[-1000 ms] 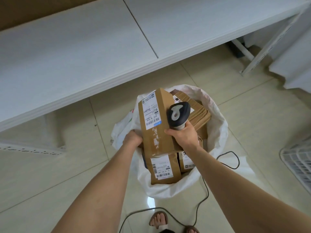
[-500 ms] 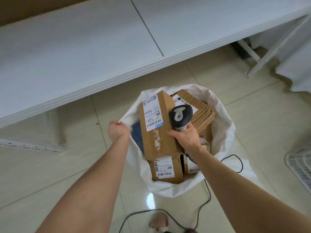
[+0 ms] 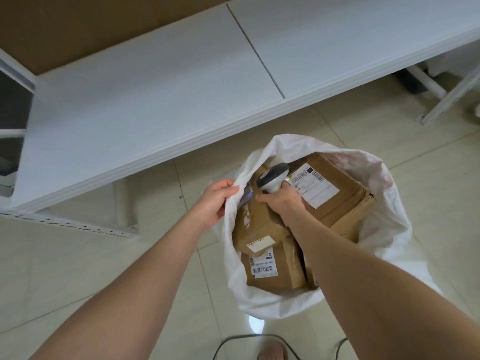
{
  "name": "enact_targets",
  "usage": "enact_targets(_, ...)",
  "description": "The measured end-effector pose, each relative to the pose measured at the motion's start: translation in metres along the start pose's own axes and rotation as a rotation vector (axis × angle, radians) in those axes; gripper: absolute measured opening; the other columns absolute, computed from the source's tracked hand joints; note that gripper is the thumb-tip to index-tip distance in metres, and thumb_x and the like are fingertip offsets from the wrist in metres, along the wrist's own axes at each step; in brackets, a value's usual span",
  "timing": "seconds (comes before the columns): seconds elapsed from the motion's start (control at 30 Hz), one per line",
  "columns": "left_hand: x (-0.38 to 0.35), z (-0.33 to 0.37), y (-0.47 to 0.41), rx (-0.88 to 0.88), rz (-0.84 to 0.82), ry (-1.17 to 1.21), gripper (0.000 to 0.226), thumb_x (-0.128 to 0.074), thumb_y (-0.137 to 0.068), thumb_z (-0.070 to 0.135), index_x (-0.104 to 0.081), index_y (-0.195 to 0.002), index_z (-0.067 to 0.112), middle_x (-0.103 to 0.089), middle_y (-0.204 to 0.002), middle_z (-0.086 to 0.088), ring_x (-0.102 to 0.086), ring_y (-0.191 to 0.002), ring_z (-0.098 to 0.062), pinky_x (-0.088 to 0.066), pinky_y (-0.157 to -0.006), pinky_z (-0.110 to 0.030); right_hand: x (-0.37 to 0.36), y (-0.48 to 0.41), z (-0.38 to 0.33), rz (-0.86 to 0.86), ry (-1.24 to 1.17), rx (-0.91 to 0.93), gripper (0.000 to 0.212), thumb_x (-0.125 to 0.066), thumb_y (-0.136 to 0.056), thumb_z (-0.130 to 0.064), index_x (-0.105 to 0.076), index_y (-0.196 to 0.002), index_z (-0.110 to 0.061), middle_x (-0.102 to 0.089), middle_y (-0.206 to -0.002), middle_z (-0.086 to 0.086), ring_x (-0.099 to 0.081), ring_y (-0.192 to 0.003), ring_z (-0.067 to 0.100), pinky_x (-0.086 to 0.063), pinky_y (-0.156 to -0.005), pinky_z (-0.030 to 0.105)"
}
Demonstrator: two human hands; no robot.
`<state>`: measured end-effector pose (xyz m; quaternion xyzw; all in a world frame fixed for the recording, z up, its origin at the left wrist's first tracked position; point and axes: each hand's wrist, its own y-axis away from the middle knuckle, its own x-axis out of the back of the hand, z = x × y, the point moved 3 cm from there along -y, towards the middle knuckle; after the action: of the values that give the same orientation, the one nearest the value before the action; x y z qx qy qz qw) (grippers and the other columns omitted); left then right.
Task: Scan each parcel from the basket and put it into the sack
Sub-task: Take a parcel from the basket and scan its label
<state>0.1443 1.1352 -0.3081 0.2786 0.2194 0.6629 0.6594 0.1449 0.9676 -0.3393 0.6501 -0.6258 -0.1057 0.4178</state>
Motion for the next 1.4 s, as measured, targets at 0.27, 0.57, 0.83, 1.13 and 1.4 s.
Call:
enact_targets(0.27,0.011,-0.009,-0.014,0.037,0.504,0.005,0.021,-0.056,-0.094,0.017,-0.059,-0.074,0.018,-0.06,-0.093,-0.012,-0.055,-0.083,-0.026,-0.047,-0.074,-0.033,0.012,0.032,0.008,0.256,-0.069,-0.06,0.042,-0.058,-0.084,-0.054,-0.05,-0.115,-0.026,-0.061,-0.104,0.002,-0.062,-0.096,0.028,-0.051,-0.088,0.045)
enact_targets(0.57,0.0,-0.005,-0.019,0.034,0.446,-0.073,0.013,-0.053,-0.096,0.023,-0.063,-0.09,0.018,-0.064,-0.1,-0.01,-0.062,-0.09,-0.027,-0.054,-0.087,-0.04,-0.033,0.019,-0.001,-0.06,-0.546,0.014,0.047,-0.073,-0.086,-0.021,-0.055,-0.128,-0.011,-0.063,-0.117,0.003,-0.059,-0.112,0.022,-0.045,-0.102,0.037)
enact_targets(0.83,-0.013,-0.008,-0.011,0.036,0.506,-0.319,0.04,-0.061,-0.091,0.02,-0.052,-0.129,0.011,-0.058,-0.117,-0.009,-0.056,-0.104,-0.028,-0.048,-0.09,-0.037,-0.001,0.031,0.026,0.006,-0.541,-0.046,0.018,-0.067,-0.085,-0.011,-0.059,-0.101,-0.013,-0.071,-0.096,0.01,-0.071,-0.083,0.021,-0.057,-0.069,0.027)
enact_targets(1.13,-0.115,0.017,0.043,-0.209,0.363,-0.953,0.054,-0.06,-0.088,0.015,-0.043,-0.139,0.022,-0.032,-0.145,-0.005,-0.041,-0.13,-0.027,-0.041,-0.103,-0.039,0.089,0.093,0.076,0.268,-0.533,-0.202,0.054,-0.055,-0.063,-0.029,-0.059,-0.115,-0.012,-0.071,-0.094,0.01,-0.067,-0.08,0.026,-0.058,-0.076,0.038)
enact_targets(1.4,-0.215,-0.064,0.029,-0.361,-0.155,-1.401,0.076,-0.061,-0.089,0.012,-0.022,-0.15,0.035,-0.016,-0.158,-0.002,-0.021,-0.143,-0.025,-0.029,-0.114,-0.043,0.129,0.081,0.193,0.353,-0.767,-0.403,0.026,-0.065,-0.082,-0.007,-0.058,-0.107,-0.004,-0.057,-0.087,0.009,-0.055,-0.079,0.023,-0.047,-0.07,0.035)
